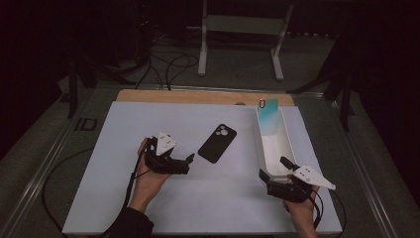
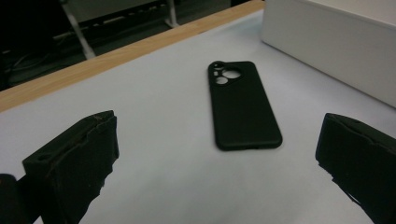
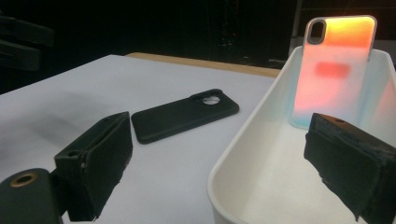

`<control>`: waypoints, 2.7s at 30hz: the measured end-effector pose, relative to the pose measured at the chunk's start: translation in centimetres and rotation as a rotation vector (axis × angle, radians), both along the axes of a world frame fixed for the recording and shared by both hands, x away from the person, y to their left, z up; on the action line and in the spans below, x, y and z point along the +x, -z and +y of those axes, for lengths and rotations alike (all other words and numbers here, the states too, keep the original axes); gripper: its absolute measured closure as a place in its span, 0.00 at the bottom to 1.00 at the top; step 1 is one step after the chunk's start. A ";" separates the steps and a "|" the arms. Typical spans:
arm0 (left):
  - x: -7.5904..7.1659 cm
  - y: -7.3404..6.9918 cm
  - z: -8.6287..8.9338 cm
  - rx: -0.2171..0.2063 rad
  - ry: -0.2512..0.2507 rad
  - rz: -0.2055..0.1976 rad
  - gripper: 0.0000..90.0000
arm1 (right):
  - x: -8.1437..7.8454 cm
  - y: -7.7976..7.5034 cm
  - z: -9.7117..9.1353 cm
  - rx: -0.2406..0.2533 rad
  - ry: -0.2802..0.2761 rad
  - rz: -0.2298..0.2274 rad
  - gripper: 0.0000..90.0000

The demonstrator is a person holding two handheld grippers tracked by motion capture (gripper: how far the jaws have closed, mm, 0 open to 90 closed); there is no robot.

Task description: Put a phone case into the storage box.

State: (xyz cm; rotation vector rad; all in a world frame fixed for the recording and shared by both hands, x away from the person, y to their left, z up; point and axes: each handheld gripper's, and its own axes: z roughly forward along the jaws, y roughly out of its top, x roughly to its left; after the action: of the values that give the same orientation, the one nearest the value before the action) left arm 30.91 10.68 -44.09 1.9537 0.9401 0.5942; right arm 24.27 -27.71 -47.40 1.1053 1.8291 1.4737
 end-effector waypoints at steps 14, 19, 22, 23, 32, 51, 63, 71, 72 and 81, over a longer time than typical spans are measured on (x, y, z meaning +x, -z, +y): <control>3.2 1.6 -3.8 0.019 0.025 0.053 0.00 | 0.0 0.0 0.0 0.003 0.001 -0.001 0.09; 4.1 2.7 -5.0 -0.002 0.033 0.066 0.00 | 0.0 0.0 0.0 0.004 -0.001 0.000 0.09; 4.6 3.6 -5.7 0.000 0.035 0.087 0.00 | 0.0 0.0 0.0 0.005 0.000 -0.002 0.09; 4.8 4.1 -6.1 0.002 0.034 0.099 0.00 | 0.0 0.0 0.0 0.005 0.001 -0.003 0.09; 6.4 6.6 -7.8 0.022 0.031 0.213 0.01 | 0.0 -0.1 -0.2 0.009 0.003 -0.004 0.09; 7.4 8.7 -9.4 0.109 0.009 0.286 0.11 | 0.0 -0.1 -0.4 0.017 0.009 -0.005 0.09; 6.8 8.1 -7.9 0.173 0.011 0.310 0.14 | -0.1 -0.1 -0.6 0.020 0.014 -0.003 0.09; 4.2 7.8 -3.6 0.201 0.005 0.316 0.14 | 0.0 -0.1 -0.6 0.016 0.017 -0.005 0.09; 3.8 7.8 -2.9 0.209 0.007 0.314 0.14 | 0.0 -0.1 -0.6 0.017 0.018 -0.006 0.09; 0.2 7.7 1.6 0.205 0.024 0.323 0.14 | 0.2 -0.1 -0.4 0.014 0.014 -0.004 0.09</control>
State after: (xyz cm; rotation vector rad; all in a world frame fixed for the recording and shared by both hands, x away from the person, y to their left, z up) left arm 31.15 12.26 -51.84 2.2883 1.0843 0.3780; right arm 24.46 -28.07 -47.30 1.1190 1.8073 1.4812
